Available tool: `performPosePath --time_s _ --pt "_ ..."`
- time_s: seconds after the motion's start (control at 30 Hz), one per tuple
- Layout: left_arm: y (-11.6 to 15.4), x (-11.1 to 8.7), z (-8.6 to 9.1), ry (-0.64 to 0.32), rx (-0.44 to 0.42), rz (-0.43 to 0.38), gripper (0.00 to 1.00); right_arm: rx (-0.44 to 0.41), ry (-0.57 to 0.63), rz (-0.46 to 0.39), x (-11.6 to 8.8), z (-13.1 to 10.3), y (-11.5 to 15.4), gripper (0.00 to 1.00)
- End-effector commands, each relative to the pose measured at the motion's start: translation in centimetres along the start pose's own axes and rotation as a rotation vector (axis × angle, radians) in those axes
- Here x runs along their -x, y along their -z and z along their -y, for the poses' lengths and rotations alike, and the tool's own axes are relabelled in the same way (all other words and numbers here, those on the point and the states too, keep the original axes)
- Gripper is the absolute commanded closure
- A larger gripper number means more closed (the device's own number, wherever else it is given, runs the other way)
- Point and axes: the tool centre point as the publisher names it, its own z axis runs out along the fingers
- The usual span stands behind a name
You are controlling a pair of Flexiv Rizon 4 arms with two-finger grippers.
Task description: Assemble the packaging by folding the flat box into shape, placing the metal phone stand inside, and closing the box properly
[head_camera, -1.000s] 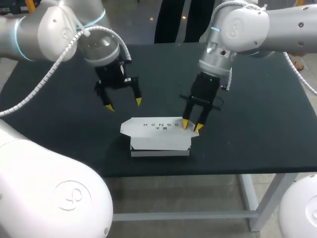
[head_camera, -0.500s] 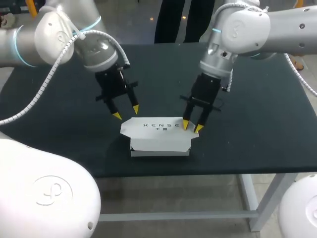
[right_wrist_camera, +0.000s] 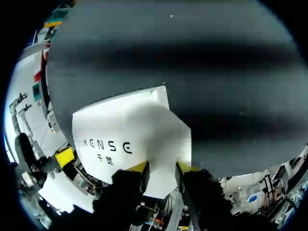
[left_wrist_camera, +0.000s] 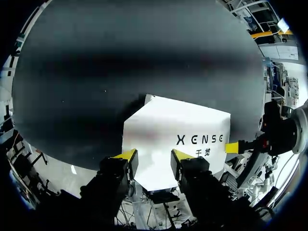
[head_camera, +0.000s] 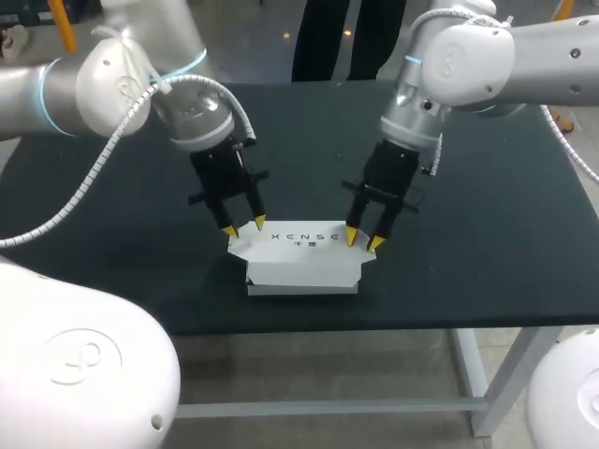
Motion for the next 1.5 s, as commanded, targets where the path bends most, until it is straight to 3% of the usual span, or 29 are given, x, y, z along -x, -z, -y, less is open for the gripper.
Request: performPosePath --time_s 0.03,0.93,1.4,1.5 --pt "-0.6 0.1 -0.3 0.006 0.002 0.009 0.53 0.013 0.004 -0.009 0.3 0.4 -0.2 0.60" --pt "-2.4 0.4 -1.0 0.028 0.012 0.042 0.57 0.085 0.040 -0.075 0.5 0.9 -0.5 0.59" --pt "-2.4 0.4 -1.0 0.028 0.012 0.042 0.58 0.092 0.041 -0.087 0.5 0.9 -0.4 0.53" --pt "-2.4 0.4 -1.0 0.028 0.012 0.042 0.62 0.092 0.041 -0.087 0.5 0.9 -0.4 0.55"
